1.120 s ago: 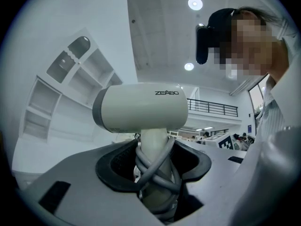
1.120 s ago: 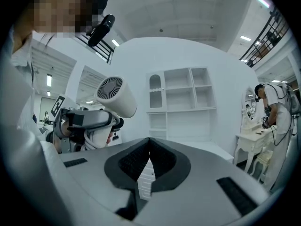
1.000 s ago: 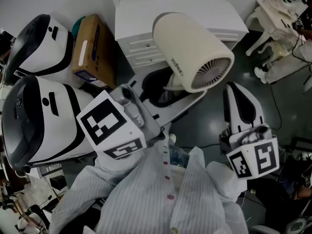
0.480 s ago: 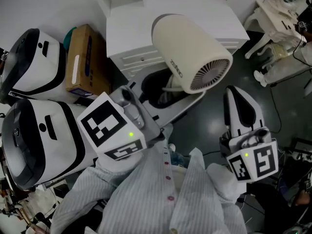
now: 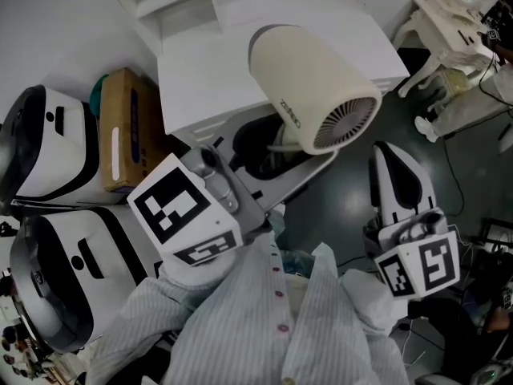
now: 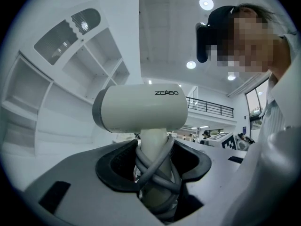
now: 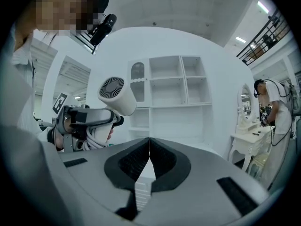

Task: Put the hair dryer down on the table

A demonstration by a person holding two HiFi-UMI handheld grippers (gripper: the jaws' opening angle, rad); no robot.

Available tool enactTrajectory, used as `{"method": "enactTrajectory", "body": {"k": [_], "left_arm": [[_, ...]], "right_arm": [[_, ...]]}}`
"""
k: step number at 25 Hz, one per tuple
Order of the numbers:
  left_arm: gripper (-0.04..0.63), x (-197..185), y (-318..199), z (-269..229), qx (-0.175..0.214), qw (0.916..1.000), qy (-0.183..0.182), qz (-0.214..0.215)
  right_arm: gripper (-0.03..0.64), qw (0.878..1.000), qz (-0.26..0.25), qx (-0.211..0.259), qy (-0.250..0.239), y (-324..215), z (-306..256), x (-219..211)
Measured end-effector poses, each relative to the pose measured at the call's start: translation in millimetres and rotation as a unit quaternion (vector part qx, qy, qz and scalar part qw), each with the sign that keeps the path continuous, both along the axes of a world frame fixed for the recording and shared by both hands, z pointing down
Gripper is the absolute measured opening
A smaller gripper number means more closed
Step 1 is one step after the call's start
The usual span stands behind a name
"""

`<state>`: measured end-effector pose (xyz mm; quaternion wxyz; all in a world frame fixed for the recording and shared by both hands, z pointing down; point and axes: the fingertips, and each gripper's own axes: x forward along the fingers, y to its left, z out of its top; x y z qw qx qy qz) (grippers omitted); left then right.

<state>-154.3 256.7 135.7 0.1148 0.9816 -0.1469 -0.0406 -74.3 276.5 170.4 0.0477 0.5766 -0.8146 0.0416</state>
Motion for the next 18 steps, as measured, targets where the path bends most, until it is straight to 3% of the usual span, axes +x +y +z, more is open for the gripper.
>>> {"method": "enactTrajectory", "body": {"k": [18], "left_arm": [[0.219, 14, -90, 17, -0.009, 0.9999, -0.003, 0.013]], "right_arm": [[0.012, 1.000, 0.019, -0.011, -0.004, -89, 16, 17]]}}
